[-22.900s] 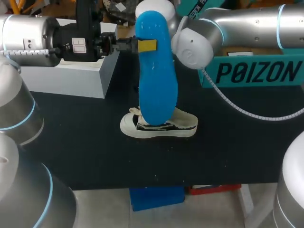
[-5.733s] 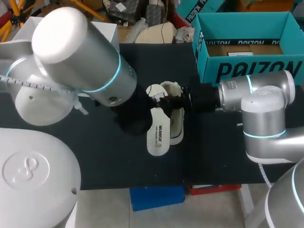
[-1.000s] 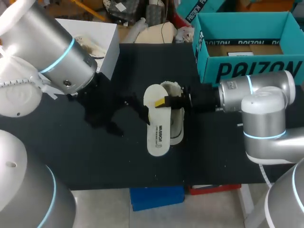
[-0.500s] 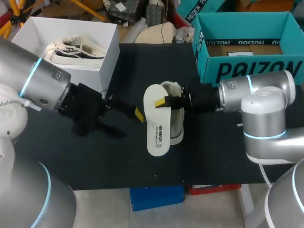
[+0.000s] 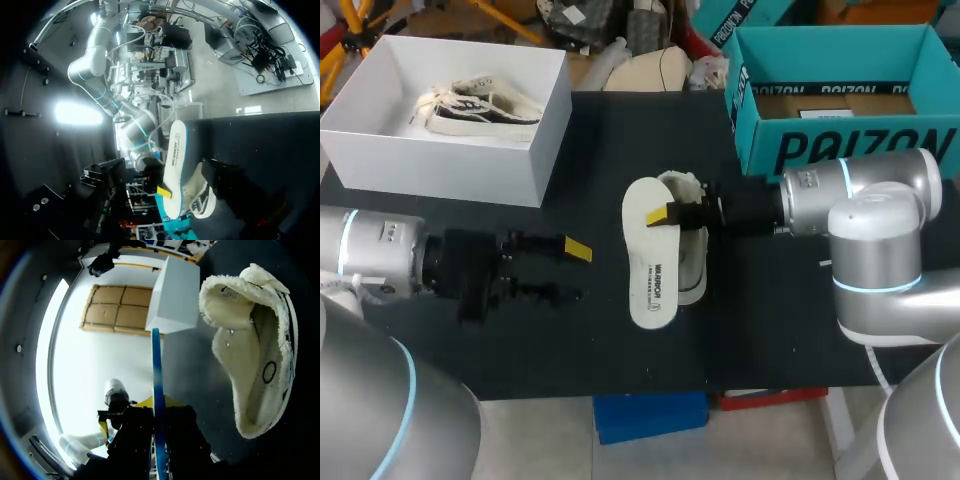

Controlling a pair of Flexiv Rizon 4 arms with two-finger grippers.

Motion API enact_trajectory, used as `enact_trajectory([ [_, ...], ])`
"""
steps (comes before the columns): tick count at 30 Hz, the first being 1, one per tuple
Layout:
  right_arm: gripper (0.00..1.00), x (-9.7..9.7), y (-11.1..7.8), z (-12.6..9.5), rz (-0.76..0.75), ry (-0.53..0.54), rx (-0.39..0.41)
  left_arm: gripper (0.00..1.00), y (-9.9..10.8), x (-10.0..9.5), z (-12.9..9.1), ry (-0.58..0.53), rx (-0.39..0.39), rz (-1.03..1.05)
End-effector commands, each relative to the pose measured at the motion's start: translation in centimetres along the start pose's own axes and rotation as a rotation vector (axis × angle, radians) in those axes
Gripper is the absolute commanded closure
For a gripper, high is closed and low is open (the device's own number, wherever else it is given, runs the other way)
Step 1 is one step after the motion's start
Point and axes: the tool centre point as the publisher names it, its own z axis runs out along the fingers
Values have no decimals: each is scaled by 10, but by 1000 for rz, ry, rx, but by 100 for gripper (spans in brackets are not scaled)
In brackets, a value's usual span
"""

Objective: Take the shoe out of the shoebox, open the shoe tongue, remove and reinsert the insole, then place the shoe into the shoebox

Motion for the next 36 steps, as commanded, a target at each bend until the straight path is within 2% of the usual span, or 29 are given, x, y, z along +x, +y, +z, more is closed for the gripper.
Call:
enact_trajectory([
  [1,100,0,0,1,1,-2,1,0,-10,6,-1,-350,-105,4],
  [14,100,0,0,1,1,-2,1,0,4,11,5,-255,-155,29],
  [19,100,0,0,1,1,-2,1,0,9,23,8,-214,-148,33],
  [28,100,0,0,1,1,-2,1,0,26,44,16,-246,-141,-25],
  [36,100,0,0,1,1,-2,1,0,36,48,33,-244,-113,-4],
])
